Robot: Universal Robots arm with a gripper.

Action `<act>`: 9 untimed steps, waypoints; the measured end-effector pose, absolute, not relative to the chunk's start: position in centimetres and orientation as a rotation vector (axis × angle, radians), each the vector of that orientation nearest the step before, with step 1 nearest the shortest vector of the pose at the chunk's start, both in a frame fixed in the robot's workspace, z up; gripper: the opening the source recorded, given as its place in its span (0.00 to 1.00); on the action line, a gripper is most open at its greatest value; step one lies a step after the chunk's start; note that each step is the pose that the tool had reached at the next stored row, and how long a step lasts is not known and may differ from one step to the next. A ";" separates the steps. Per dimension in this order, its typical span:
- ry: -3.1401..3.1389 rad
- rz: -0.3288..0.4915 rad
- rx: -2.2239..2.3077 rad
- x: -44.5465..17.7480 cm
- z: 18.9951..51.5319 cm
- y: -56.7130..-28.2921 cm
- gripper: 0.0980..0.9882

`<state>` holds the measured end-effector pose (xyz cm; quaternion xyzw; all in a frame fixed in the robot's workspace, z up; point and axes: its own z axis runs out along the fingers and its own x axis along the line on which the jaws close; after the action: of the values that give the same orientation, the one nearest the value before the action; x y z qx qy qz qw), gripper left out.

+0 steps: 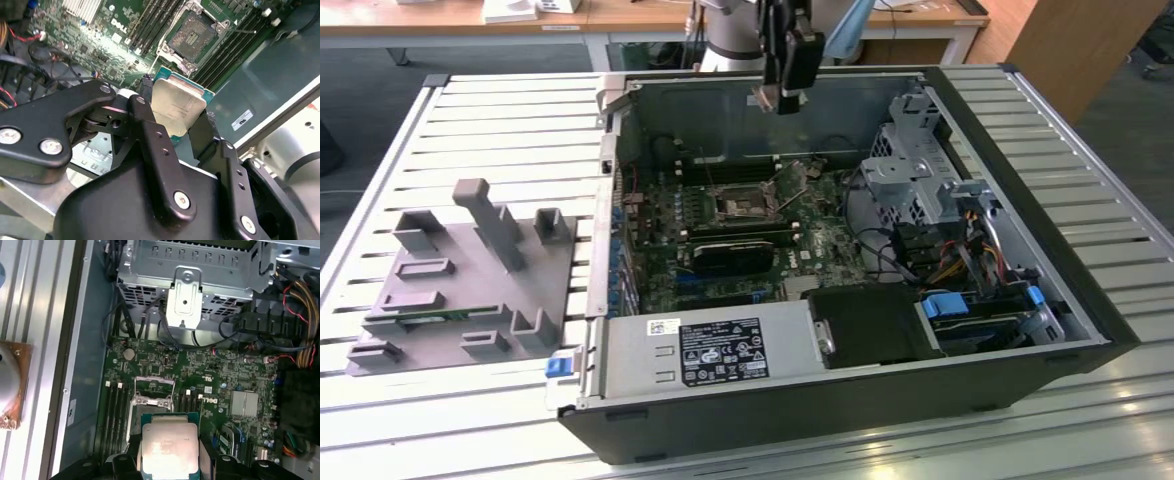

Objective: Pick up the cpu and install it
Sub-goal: 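Place the cpu into insertion slot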

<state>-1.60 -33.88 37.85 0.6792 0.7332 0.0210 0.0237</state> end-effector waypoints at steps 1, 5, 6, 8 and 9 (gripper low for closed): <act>2.250 0.064 2.122 -1.6 37.8 -33.9 0.50; 2.174 0.062 2.198 -1.6 37.5 -33.9 0.50; 2.166 0.062 2.206 -1.7 37.5 -33.9 0.50; 2.164 0.063 2.209 -2.0 37.5 -33.9 0.50; 2.165 0.065 2.210 -2.3 37.4 -33.8 0.50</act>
<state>-2.27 -33.85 37.45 0.7140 0.6995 0.0211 0.0233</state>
